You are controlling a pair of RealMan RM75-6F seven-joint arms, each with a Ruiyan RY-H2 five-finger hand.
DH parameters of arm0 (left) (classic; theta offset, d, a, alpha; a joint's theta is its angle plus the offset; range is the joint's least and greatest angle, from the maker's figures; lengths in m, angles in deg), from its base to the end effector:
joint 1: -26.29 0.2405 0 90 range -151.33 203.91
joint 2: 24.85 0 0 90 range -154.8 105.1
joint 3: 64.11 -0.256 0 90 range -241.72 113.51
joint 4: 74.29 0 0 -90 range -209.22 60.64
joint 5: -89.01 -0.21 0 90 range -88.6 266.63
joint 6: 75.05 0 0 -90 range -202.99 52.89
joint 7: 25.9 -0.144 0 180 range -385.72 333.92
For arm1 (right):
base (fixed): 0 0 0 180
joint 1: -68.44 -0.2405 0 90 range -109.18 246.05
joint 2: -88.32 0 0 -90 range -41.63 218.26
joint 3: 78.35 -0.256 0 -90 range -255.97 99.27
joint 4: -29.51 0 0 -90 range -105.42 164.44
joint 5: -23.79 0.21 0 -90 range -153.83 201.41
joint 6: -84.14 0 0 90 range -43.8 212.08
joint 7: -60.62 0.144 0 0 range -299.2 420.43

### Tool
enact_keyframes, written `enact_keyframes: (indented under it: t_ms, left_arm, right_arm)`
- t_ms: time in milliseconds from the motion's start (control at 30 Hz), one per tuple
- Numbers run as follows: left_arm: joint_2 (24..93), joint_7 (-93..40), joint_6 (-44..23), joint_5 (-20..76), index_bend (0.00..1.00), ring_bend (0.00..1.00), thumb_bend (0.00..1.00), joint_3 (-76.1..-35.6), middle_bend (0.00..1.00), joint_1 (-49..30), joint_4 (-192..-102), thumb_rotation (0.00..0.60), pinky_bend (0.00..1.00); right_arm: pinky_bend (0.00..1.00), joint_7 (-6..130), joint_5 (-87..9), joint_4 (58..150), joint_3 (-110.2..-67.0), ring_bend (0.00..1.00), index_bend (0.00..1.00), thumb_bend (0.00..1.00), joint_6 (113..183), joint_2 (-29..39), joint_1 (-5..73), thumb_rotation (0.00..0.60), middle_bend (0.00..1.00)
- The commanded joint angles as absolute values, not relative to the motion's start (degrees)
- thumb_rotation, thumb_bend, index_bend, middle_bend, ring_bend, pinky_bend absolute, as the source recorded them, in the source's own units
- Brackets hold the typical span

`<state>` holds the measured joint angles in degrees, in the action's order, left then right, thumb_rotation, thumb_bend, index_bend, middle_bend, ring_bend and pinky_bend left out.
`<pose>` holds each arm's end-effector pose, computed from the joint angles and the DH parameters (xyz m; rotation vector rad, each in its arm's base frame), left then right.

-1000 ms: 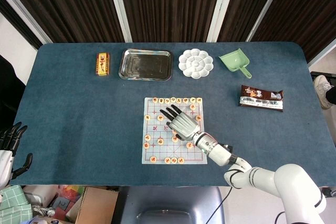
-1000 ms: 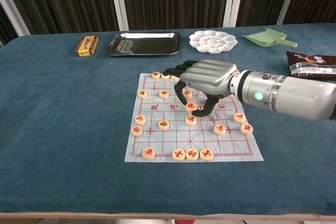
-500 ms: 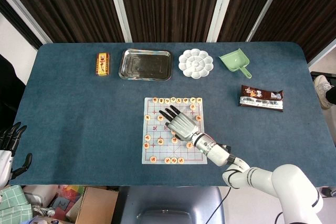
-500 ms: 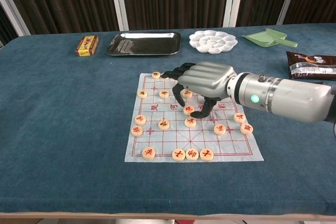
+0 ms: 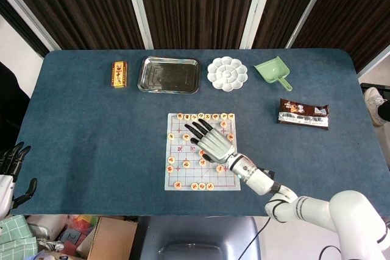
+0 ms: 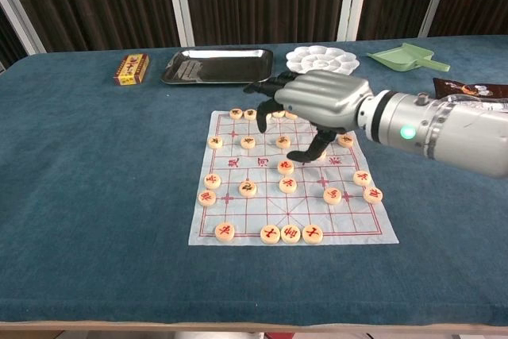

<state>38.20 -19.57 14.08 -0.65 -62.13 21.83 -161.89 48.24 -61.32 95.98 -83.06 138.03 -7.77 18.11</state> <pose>-0.3179 0.1765 0.1765 -1.4000 -0.8471 -0.9772 -0.1199 -0.3598 -0.0546 2.1675 -0.4706 0.9548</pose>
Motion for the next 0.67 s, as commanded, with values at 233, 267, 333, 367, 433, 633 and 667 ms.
enact_keyframes:
  t_ms: [233, 267, 333, 367, 433, 633, 667]
  left_arm:
    - [38.55, -21.31, 16.33, -1.66, 0.00, 0.00, 0.44, -62.32, 0.00, 22.84, -162.23, 0.600, 0.06]
    - [38.74, -21.93, 16.42, -1.81, 0.00, 0.00, 0.44, -62.40, 0.00, 22.89, -162.31, 0.600, 0.06]
    - [39.05, -23.05, 16.29, -1.98, 0.00, 0.00, 0.44, -62.53, 0.00, 22.86, -162.50, 0.600, 0.06]
    - [39.20, -23.57, 16.16, -2.11, 0.00, 0.00, 0.44, -62.62, 0.00, 22.81, -162.59, 0.600, 0.06]
    - [39.64, -24.95, 15.84, -2.29, 0.00, 0.00, 0.44, -62.69, 0.00, 22.62, -162.91, 0.600, 0.06]
    - [40.30, -26.76, 16.13, -2.63, 0.00, 0.00, 0.44, -62.67, 0.00, 22.64, -163.15, 0.600, 0.06]
    - [40.31, -26.72, 16.12, -2.65, 0.00, 0.00, 0.44, -62.69, 0.00, 22.65, -163.18, 0.600, 0.06]
  right_arm:
    - [0.00, 36.96, -54.09, 132.31, -72.68, 0.00, 0.00, 0.44, 163.93, 21.26, 45.23, 0.600, 0.00]
    - [0.00, 39.10, -54.36, 131.43, -71.22, 0.00, 0.00, 0.44, 167.26, 22.04, 48.68, 0.600, 0.00]
    - [0.00, 42.79, -54.06, 128.19, -70.03, 0.00, 0.00, 0.43, 171.22, 21.52, 53.22, 0.600, 0.00]
    - [0.00, 44.66, -53.93, 126.33, -69.76, 0.00, 0.00, 0.42, 172.71, 20.93, 55.09, 0.600, 0.00]
    - [0.00, 47.79, -53.55, 123.10, -69.87, 0.00, 0.00, 0.40, 175.51, 19.72, 58.61, 0.600, 0.00]
    - [0.00, 51.29, -60.25, 120.75, -71.18, 0.00, 0.00, 0.40, 182.29, 19.53, 61.93, 0.600, 0.00]
    - [0.00, 51.55, -60.50, 120.51, -71.33, 0.00, 0.00, 0.40, 182.20, 19.51, 62.15, 0.600, 0.00]
